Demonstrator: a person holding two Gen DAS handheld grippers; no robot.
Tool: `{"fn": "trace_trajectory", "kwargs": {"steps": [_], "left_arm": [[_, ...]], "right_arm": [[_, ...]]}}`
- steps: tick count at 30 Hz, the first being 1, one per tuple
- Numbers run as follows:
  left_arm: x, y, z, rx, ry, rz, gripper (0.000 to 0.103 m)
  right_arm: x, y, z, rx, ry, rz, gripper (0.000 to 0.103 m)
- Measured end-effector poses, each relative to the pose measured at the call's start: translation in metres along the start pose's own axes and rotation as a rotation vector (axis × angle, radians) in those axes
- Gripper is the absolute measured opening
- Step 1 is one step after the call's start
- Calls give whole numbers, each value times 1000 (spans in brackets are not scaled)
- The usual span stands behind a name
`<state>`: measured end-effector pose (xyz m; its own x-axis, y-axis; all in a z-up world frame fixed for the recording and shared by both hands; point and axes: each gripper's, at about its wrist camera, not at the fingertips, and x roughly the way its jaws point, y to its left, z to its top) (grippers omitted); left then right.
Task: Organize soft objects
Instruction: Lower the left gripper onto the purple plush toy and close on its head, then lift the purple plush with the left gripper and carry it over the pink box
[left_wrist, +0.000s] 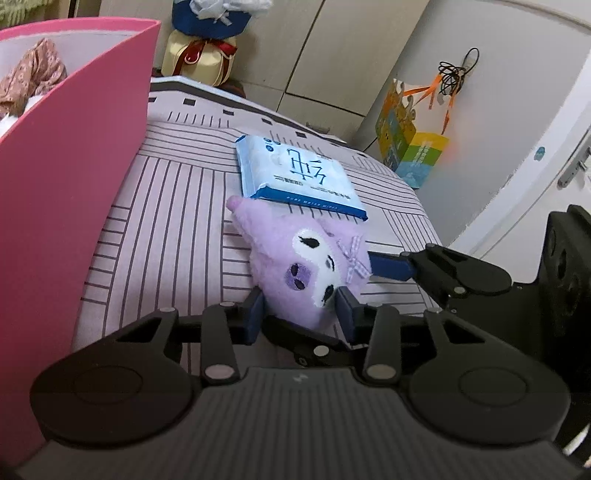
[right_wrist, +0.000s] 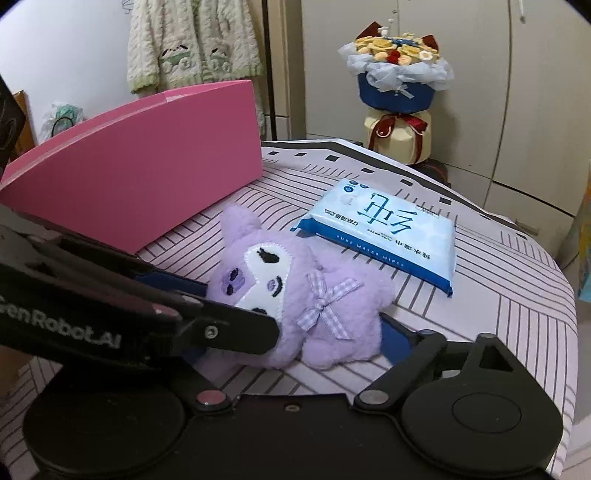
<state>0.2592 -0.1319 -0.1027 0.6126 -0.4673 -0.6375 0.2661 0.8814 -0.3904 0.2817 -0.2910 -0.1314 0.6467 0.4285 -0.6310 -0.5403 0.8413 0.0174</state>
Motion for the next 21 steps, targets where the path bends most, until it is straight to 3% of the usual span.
{"fn": "trace_trajectory", "kwargs": {"steps": [16,21], "left_arm": [[-41,-13,-25,121,70,-40,40],[-62,-12,-36,135,82,-58,40]], "right_arm": [[-45,51,-30,185,-21,-135,89],[-60,71,-35,188,-17,-151,89]]}}
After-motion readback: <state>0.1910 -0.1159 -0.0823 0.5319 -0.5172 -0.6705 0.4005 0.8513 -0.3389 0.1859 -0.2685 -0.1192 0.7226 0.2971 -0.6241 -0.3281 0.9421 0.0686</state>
